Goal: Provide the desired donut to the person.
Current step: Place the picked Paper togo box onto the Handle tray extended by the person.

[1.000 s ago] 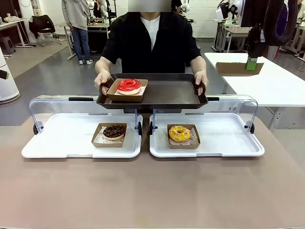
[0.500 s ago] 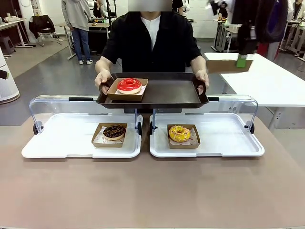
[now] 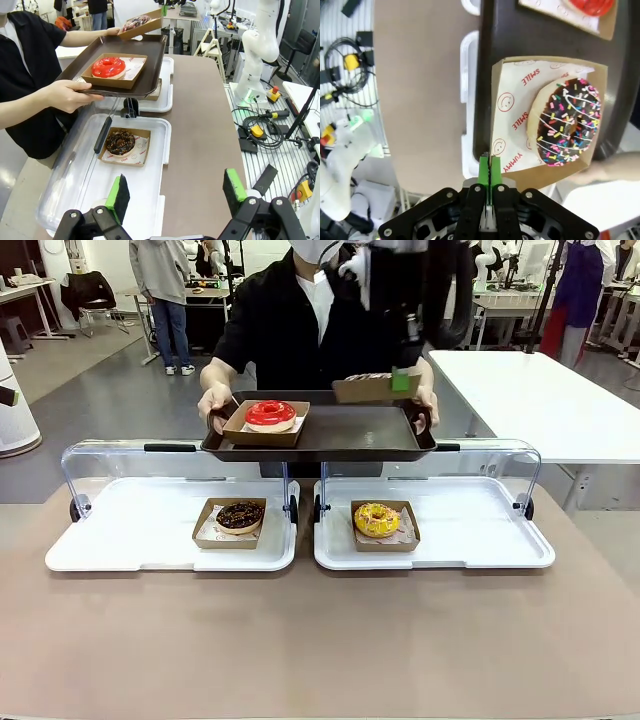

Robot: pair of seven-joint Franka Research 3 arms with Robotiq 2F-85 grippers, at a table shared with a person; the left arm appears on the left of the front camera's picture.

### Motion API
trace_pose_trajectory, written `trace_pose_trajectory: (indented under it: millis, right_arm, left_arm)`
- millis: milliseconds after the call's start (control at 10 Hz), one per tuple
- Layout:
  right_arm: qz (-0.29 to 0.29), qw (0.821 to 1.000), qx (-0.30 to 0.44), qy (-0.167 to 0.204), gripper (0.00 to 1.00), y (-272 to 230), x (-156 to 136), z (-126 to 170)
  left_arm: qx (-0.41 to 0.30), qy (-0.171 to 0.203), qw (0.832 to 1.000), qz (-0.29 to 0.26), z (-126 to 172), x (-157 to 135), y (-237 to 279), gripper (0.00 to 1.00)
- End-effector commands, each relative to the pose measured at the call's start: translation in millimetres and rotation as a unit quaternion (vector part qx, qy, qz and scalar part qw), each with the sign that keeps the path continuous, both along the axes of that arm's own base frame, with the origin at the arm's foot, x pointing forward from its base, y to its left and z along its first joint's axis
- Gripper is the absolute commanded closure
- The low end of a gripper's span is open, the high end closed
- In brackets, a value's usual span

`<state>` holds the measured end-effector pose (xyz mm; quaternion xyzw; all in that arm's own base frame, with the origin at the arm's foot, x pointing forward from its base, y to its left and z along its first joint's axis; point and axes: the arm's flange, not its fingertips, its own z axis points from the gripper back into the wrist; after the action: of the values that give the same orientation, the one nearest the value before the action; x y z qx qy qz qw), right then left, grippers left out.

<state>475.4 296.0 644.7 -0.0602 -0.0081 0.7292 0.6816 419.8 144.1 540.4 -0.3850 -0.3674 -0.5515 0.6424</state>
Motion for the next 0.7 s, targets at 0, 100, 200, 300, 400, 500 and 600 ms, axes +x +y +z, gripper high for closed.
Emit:
trace_pose_trajectory:
  millis: [0, 100, 200, 300, 400, 500, 600]
  right_arm:
    - [-0.038, 0.999, -0.013, -0.007, 0.98, 7, 23, -11]
    - [-0.050, 0.999, -0.016, -0.005, 0.98, 7, 28, -18]
    - [-0.055, 0.998, -0.020, 0.002, 0.98, 6, 31, -23]
    - [-0.067, 0.997, -0.024, 0.005, 0.98, 4, 33, -28]
    - [-0.066, 0.997, -0.025, 0.011, 0.98, 5, 35, -34]
    - [-0.070, 0.997, -0.023, 0.018, 0.98, 4, 39, -39]
    - [-0.073, 0.997, -0.023, 0.017, 0.98, 4, 42, -44]
  left_arm:
    - [-0.001, -0.001, 1.000, 0.000, 1, -1, 0, 0.02]
    - [-0.001, -0.001, 1.000, 0.000, 1, -1, 0, 0.02]
    - [-0.001, -0.001, 1.000, 0.000, 1, -1, 0, 0.02]
    - [-0.001, -0.001, 1.000, 0.000, 1, -1, 0, 0.02]
    - [-0.001, -0.001, 1.000, 0.000, 1, -1, 0, 0.02]
    - [-0.001, -0.001, 1.000, 0.000, 1, -1, 0, 0.02]
    - [-0.001, -0.001, 1.000, 0.000, 1, -1, 0, 0.02]
